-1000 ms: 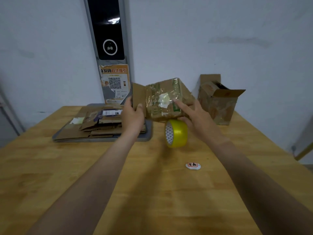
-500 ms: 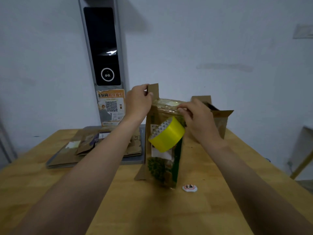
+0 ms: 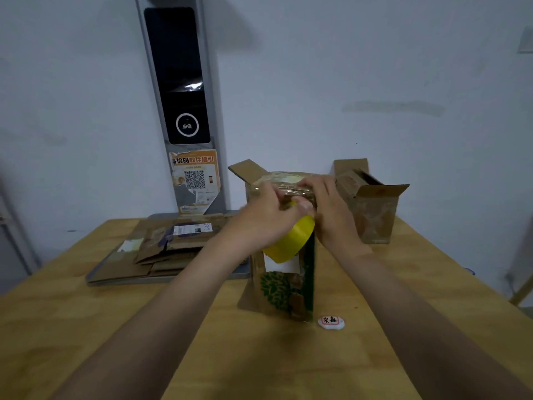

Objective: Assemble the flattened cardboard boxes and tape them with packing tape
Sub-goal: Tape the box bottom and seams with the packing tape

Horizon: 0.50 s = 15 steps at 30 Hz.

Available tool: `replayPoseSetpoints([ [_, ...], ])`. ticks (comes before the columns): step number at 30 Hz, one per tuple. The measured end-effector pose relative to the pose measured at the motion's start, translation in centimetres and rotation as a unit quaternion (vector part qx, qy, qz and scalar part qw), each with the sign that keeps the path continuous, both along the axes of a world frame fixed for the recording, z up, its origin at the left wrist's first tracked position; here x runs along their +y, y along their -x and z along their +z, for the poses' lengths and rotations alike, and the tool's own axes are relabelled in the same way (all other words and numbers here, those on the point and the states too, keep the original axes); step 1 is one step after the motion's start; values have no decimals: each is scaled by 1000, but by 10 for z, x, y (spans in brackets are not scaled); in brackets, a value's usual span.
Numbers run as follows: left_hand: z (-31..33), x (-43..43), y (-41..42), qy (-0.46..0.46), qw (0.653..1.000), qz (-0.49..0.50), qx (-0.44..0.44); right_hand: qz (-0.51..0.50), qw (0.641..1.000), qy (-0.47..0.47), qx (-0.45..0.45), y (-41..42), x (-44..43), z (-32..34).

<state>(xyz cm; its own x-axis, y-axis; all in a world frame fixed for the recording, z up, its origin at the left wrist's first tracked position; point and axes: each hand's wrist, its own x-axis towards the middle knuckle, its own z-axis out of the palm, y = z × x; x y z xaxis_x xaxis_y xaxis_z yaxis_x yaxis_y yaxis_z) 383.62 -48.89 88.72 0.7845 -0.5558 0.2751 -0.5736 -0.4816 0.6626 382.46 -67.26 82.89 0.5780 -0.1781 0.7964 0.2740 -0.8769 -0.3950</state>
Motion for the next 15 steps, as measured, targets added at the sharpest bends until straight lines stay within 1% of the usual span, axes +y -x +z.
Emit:
replayPoseSetpoints([
  [1,-6,-4,5,-24,1000,-13,5,1,1000,5,1,0,-1,-1],
  [2,-9,-7,8,-23,999,-32,20,-1,1000,9,1,-1,-3,-1],
  [5,-10,-12,10,5,990,-92,103,-2,1000,14,10,0,-6,0],
  [7,-4,-12,5,-14,989,-92,116,-2,1000,22,9,2,-9,1],
  [11,-4,-7,-4,-119,973,-88,178,-15,999,44,-20,5,-16,-1],
  [13,-7,-5,-8,-128,964,-83,219,-8,998,55,-35,6,-14,-3],
  [15,-9,-7,-13,-118,962,-69,236,-4,998,58,-34,6,-9,-5],
])
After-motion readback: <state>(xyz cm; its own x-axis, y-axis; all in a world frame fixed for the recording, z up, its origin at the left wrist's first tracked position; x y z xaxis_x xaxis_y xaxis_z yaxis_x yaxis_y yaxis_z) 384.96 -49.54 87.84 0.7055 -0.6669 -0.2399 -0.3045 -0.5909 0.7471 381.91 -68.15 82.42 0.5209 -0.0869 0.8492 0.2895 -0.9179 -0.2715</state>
